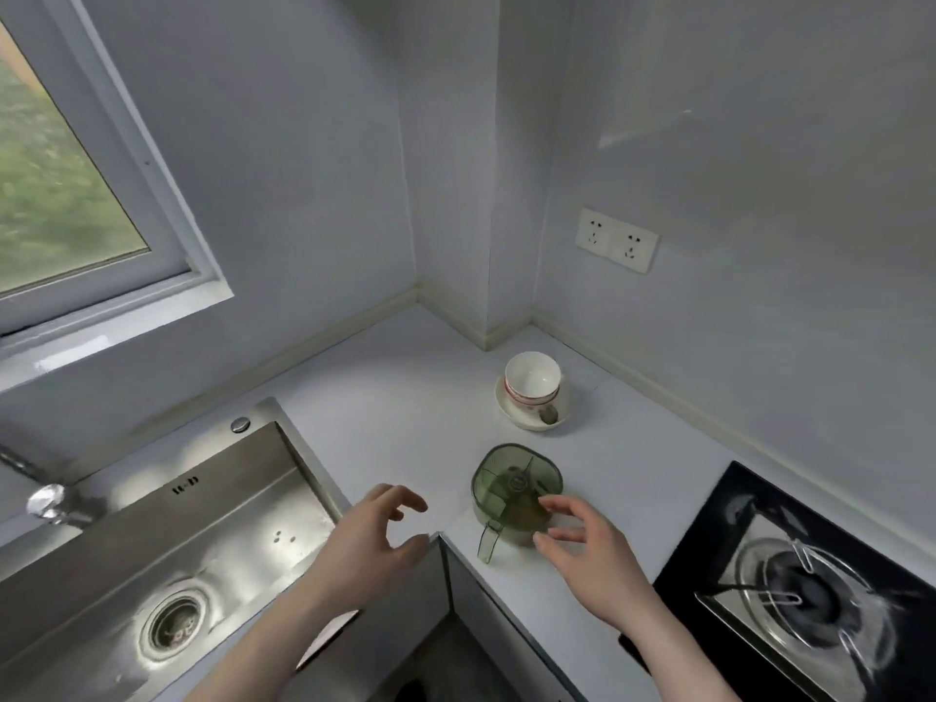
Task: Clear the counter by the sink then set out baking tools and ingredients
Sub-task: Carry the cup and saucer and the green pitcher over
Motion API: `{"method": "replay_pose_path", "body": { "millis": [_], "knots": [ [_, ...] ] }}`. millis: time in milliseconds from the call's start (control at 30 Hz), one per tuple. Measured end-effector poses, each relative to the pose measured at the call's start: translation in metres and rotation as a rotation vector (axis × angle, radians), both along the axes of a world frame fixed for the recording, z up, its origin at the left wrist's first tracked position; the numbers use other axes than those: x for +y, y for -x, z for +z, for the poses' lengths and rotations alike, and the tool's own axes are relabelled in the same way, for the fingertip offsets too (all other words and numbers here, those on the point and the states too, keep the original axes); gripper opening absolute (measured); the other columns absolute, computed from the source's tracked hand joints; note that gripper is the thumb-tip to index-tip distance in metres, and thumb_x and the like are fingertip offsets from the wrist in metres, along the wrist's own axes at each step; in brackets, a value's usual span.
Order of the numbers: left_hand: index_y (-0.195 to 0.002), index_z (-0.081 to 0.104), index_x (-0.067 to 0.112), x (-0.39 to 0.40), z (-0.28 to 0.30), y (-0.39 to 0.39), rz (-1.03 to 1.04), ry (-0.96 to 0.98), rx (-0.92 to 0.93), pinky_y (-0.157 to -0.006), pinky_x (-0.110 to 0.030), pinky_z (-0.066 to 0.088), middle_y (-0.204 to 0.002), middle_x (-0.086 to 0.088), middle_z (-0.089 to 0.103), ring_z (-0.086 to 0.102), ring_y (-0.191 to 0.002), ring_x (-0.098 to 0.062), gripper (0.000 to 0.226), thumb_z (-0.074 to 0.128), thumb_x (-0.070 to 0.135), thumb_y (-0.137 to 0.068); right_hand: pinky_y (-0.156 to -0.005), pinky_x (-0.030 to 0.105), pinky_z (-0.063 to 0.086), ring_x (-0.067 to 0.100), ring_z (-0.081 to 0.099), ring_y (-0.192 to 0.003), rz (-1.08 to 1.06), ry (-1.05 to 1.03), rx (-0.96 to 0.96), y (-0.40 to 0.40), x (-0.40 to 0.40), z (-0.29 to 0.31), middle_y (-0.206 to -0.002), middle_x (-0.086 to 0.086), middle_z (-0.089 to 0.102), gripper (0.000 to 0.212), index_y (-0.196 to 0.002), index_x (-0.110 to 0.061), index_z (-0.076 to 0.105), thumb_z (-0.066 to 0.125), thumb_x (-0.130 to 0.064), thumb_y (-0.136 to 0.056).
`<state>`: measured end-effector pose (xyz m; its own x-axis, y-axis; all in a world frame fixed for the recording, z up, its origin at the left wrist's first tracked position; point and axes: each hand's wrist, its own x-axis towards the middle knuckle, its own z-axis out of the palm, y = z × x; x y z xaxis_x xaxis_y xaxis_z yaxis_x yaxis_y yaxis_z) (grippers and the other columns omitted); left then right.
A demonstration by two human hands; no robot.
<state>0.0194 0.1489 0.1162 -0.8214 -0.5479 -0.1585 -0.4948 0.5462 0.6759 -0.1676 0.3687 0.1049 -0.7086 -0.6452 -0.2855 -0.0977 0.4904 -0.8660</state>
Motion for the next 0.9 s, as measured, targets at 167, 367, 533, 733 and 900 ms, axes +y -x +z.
{"method": "replay_pose_path", "body": {
  "millis": [167,367,533,733,900],
  "knots": [
    [-0.111,0.058,0.04,-0.049,-0.011,0.051,-0.157,-0.036,-0.068,-0.094,-0.026,0.049,-0.118,0.024,0.052,0.055,-0.111,0.001,0.024,0.066,0.04,-0.089,-0.073,0.01,0.048,-0.013,0.061,-0.101,-0.133,-0.019,-0.012,0.007,-0.023,-0.002,-0.123,-0.032,0.058,0.033,-0.122,-0.043,0.059,0.07,-0.03,-0.093],
    [-0.121,0.058,0.034,-0.067,-0.041,0.105,-0.302,-0.062,-0.199,-0.087,-0.023,0.05,-0.124,0.011,0.053,0.059,-0.105,-0.008,0.035,0.069,0.036,-0.088,-0.071,0.01,0.048,-0.009,0.063,-0.101,-0.24,-0.071,-0.058,0.003,-0.009,-0.017,-0.126,-0.031,0.056,0.033,-0.123,-0.042,0.057,0.069,-0.031,-0.093],
    [-0.138,0.05,0.025,-0.061,-0.068,0.135,-0.261,-0.178,-0.31,-0.087,-0.024,0.048,-0.135,0.007,0.054,0.064,-0.103,-0.013,0.054,0.069,0.033,-0.089,-0.073,0.012,0.047,-0.007,0.064,-0.099,-0.23,-0.157,-0.126,0.005,0.007,-0.038,-0.131,-0.027,0.052,0.04,-0.129,-0.042,0.053,0.067,-0.037,-0.093],
    [-0.15,0.039,0.02,-0.055,-0.103,0.15,-0.091,-0.431,-0.393,-0.093,-0.034,0.053,-0.13,0.001,0.058,0.063,-0.109,-0.02,0.072,0.074,0.029,-0.088,-0.08,0.015,0.049,-0.002,0.064,-0.099,-0.168,-0.228,-0.156,0.005,0.011,-0.053,-0.132,-0.024,0.051,0.044,-0.137,-0.039,0.048,0.062,-0.036,-0.095],
    [-0.139,0.045,0.016,-0.048,-0.106,0.165,-0.079,-0.473,-0.455,-0.066,-0.031,0.052,-0.105,-0.003,0.072,0.065,-0.084,-0.021,0.06,0.072,0.023,-0.086,-0.083,0.017,0.049,-0.002,0.064,-0.1,-0.202,-0.259,-0.189,-0.003,0.016,-0.066,-0.132,-0.022,0.052,0.045,-0.137,-0.038,0.048,0.062,-0.04,-0.094]
  ]
}}
